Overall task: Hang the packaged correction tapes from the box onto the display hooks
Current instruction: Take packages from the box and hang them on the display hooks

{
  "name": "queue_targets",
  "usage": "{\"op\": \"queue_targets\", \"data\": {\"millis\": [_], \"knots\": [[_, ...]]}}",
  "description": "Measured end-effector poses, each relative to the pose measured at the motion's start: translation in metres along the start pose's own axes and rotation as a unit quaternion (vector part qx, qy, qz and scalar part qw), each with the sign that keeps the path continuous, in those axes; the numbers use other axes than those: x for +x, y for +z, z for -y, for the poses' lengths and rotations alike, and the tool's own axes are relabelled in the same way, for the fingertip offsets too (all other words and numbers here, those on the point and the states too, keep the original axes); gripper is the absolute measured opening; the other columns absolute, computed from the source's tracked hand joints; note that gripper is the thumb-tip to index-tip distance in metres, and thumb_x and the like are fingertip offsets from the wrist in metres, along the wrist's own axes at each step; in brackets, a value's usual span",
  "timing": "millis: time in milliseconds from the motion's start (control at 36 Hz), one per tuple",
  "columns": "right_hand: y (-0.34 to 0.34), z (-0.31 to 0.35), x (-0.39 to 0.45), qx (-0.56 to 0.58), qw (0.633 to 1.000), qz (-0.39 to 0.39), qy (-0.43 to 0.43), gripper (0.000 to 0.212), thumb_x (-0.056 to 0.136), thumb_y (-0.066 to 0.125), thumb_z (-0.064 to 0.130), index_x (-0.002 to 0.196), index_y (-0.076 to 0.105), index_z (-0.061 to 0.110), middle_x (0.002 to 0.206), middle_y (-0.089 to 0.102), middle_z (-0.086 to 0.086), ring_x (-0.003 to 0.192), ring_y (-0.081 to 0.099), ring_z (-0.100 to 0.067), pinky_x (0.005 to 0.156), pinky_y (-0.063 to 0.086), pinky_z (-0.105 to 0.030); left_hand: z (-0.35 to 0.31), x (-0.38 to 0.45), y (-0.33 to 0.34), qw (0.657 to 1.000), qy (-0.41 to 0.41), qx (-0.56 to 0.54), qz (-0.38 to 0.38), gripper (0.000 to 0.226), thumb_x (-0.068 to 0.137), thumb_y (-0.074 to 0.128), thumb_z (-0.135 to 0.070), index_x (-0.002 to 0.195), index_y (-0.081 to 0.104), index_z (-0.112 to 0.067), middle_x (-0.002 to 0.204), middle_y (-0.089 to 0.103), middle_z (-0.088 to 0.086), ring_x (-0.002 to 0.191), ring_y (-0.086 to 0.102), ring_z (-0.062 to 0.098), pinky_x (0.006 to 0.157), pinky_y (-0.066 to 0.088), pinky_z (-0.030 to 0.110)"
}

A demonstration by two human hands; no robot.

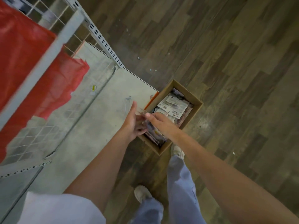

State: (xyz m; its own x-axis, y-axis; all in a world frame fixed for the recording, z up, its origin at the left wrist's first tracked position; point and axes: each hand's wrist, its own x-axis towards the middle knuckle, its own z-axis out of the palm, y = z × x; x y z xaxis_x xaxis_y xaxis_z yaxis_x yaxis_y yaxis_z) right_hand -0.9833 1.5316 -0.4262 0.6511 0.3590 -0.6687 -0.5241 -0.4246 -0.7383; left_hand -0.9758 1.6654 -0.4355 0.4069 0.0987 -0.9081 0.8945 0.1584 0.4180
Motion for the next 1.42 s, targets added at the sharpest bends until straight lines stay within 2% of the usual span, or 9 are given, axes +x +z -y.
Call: {"op": "queue_targets", "data": {"millis": [111, 278, 417, 500, 667, 944, 1056, 1167, 1417], "knots": [[0.029, 0.015, -0.034, 0.057, 0.998, 0.014, 0.009, 0.066, 0.102, 0.026, 0.046, 0.125, 0.052, -0.010, 0.124, 0.057, -0.027, 0.116, 0.053, -0.037, 0.077, 0.043, -0.026, 0.016, -0.029, -0.028, 1.000, -0.003, 0.020, -0.003, 0.062, 0.091, 0.035, -0.066, 0.101, 0.062, -0.011, 0.112, 0.059, 0.009, 0.107, 0.056, 0.031, 0.097, 0.047, 0.045], [0.084, 0.030, -0.061, 0.088, 0.994, -0.026, 0.060, 0.088, 0.085, 0.022, 0.078, 0.129, 0.057, 0.011, 0.134, 0.056, -0.013, 0.123, 0.053, -0.030, 0.109, 0.037, -0.040, 0.036, -0.089, -0.077, 1.000, 0.025, -0.002, -0.003, 0.038, 0.093, 0.053, -0.044, 0.099, 0.060, -0.007, 0.095, 0.058, 0.010, 0.095, 0.059, 0.025, 0.067, 0.051, 0.029], [0.113, 0.030, -0.072, 0.195, 0.979, -0.050, 0.026, 0.095, 0.056, 0.028, 0.096, 0.102, 0.069, 0.024, 0.111, 0.070, -0.007, 0.102, 0.066, -0.027, 0.101, 0.046, -0.045, 0.051, -0.128, -0.112, 0.992, 0.085, 0.094, -0.005, 0.027, 0.083, 0.071, -0.012, 0.101, 0.053, 0.000, 0.098, 0.063, 0.013, 0.089, 0.064, 0.020, 0.069, 0.057, 0.025], [0.126, 0.048, -0.098, 0.206, 0.976, -0.068, 0.028, 0.084, 0.071, 0.030, 0.087, 0.098, 0.071, 0.020, 0.100, 0.073, -0.008, 0.093, 0.069, -0.027, 0.096, 0.050, -0.044, 0.055, -0.159, -0.129, 0.980, 0.102, 0.169, -0.036, 0.068, 0.073, 0.082, -0.027, 0.122, 0.047, 0.004, 0.114, 0.062, 0.013, 0.092, 0.064, 0.014, 0.060, 0.052, 0.021], [0.140, 0.098, -0.145, 0.180, 0.977, -0.110, -0.006, 0.059, 0.097, 0.027, 0.061, 0.080, 0.065, 0.019, 0.088, 0.070, -0.010, 0.089, 0.067, -0.030, 0.089, 0.052, -0.039, 0.051, -0.220, -0.147, 0.962, 0.193, 0.183, -0.060, 0.024, 0.077, 0.077, -0.032, 0.079, 0.061, -0.014, 0.083, 0.066, -0.001, 0.069, 0.060, 0.006, 0.052, 0.044, 0.014], [0.136, 0.155, -0.202, 0.250, 0.960, -0.091, -0.091, 0.034, 0.096, 0.047, 0.048, 0.088, 0.067, 0.022, 0.079, 0.073, 0.004, 0.078, 0.067, -0.016, 0.072, 0.051, -0.031, 0.021, -0.300, -0.174, 0.953, 0.300, -0.049, -0.006, 0.012, 0.082, 0.070, -0.011, 0.092, 0.068, -0.005, 0.078, 0.072, 0.007, 0.072, 0.065, 0.022, 0.066, 0.055, 0.028], [0.132, 0.185, -0.223, 0.214, 0.959, -0.117, -0.147, 0.014, 0.094, 0.056, 0.028, 0.098, 0.064, 0.017, 0.102, 0.072, -0.013, 0.093, 0.067, -0.031, 0.087, 0.052, -0.044, 0.008, -0.335, -0.189, 0.936, 0.347, -0.056, 0.001, 0.008, 0.082, 0.068, -0.004, 0.088, 0.068, -0.009, 0.072, 0.072, 0.003, 0.067, 0.066, 0.019, 0.067, 0.055, 0.030], [0.125, 0.225, -0.251, 0.212, 0.947, -0.133, -0.202, 0.015, 0.097, 0.051, 0.015, 0.085, 0.060, 0.015, 0.069, 0.070, -0.003, 0.059, 0.065, -0.016, 0.050, 0.048, -0.020, -0.006, -0.365, -0.212, 0.917, 0.395, -0.054, -0.013, 0.016, 0.078, 0.072, -0.005, 0.093, 0.070, -0.008, 0.091, 0.072, 0.013, 0.083, 0.065, 0.027, 0.082, 0.052, 0.039], [0.150, 0.290, -0.282, 0.142, 0.942, -0.147, -0.266, 0.014, 0.095, 0.054, 0.020, 0.087, 0.064, 0.016, 0.099, 0.071, -0.014, 0.087, 0.068, -0.029, 0.082, 0.055, -0.039, -0.020, -0.418, -0.248, 0.883, 0.459, -0.095, -0.009, 0.014, 0.083, 0.067, -0.002, 0.096, 0.066, -0.002, 0.073, 0.073, 0.003, 0.062, 0.068, 0.013, 0.054, 0.053, 0.021]]}}
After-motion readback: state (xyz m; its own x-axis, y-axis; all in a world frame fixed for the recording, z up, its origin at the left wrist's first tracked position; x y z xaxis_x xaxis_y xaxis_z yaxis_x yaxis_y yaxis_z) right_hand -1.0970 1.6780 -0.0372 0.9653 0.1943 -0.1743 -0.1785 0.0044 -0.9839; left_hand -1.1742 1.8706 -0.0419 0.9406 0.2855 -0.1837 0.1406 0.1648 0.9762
